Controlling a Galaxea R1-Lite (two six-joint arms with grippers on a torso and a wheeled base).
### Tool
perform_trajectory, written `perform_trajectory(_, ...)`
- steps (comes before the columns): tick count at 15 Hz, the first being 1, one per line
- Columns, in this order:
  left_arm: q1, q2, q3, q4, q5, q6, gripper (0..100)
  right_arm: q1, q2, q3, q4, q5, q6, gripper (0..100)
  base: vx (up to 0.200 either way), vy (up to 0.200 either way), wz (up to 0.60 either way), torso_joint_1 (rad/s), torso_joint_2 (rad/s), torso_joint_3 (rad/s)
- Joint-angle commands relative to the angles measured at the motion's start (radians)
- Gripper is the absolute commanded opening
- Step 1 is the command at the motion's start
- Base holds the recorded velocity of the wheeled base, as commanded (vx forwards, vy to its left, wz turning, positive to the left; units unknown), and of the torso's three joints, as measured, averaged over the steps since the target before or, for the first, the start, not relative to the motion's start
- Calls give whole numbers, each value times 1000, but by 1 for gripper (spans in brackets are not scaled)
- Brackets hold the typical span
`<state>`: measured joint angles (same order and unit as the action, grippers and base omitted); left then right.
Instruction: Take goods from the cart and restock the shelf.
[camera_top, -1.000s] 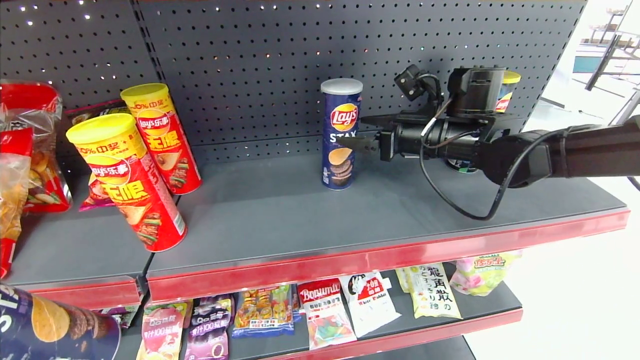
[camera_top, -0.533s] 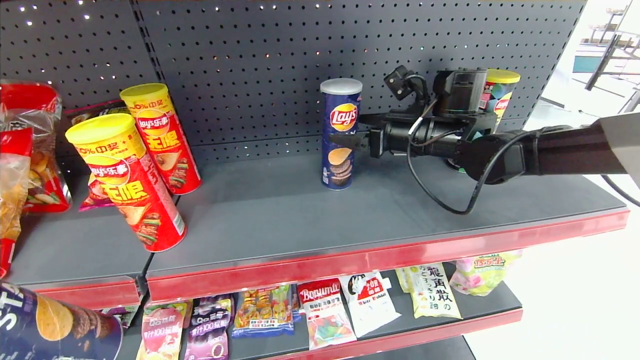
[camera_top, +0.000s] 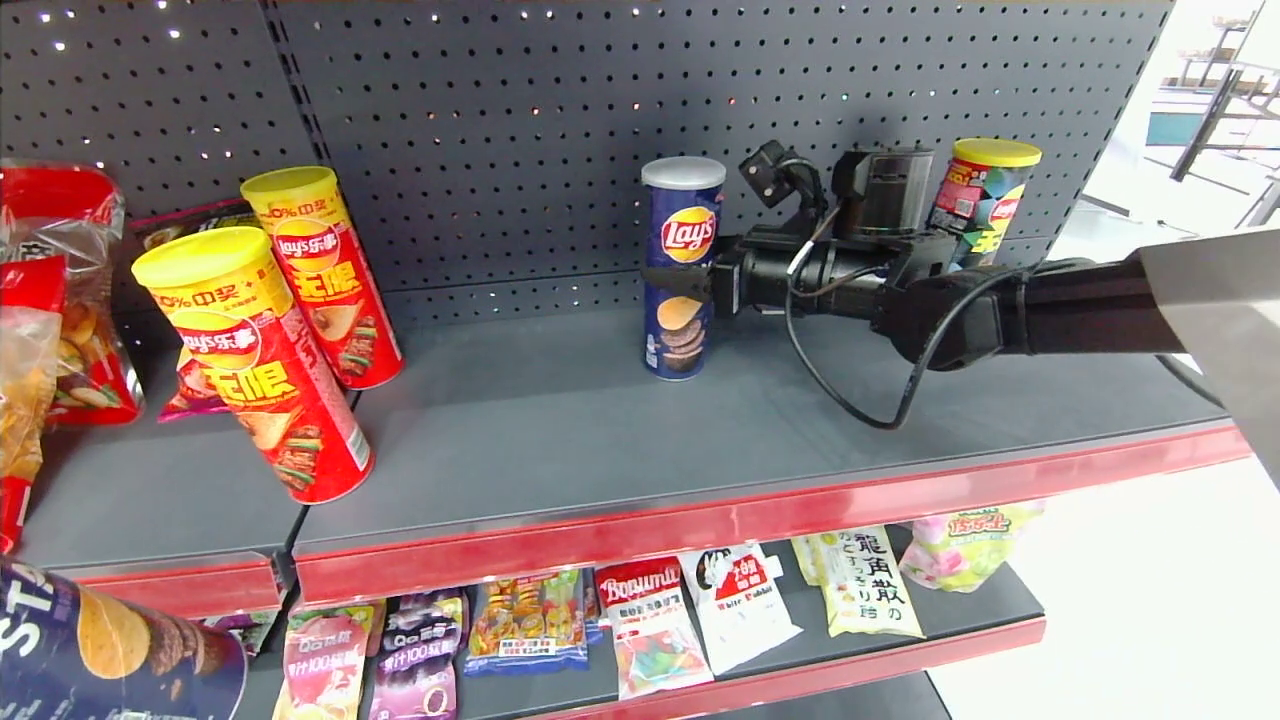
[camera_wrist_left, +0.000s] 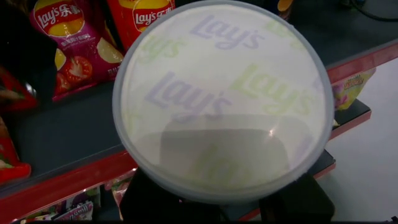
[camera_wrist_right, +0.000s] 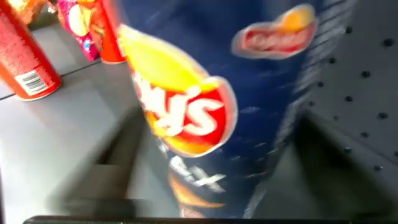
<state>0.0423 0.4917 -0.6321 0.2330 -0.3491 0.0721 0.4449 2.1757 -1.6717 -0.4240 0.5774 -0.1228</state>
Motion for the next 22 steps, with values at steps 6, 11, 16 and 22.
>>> perform_trajectory(6, 1, 2, 2, 0, 4, 0, 0, 43, -33, 1, 10, -74, 2, 0, 0, 0, 0, 0, 0, 0)
perform_trajectory(11, 1, 2, 0, 0, 9, 15, 0, 129, -221, 224, -1, -214, 3, 0, 0, 0, 0, 0, 0, 0)
perform_trajectory(16, 1, 13, -1, -1, 9, 15, 0, 183, -298, 420, -140, -304, 3, 0, 0, 0, 0, 0, 0, 0)
perform_trajectory(22, 1, 22, -3, -3, 10, 17, 0, 235, -320, 524, -217, -366, 9, 0, 0, 0, 0, 0, 0, 0)
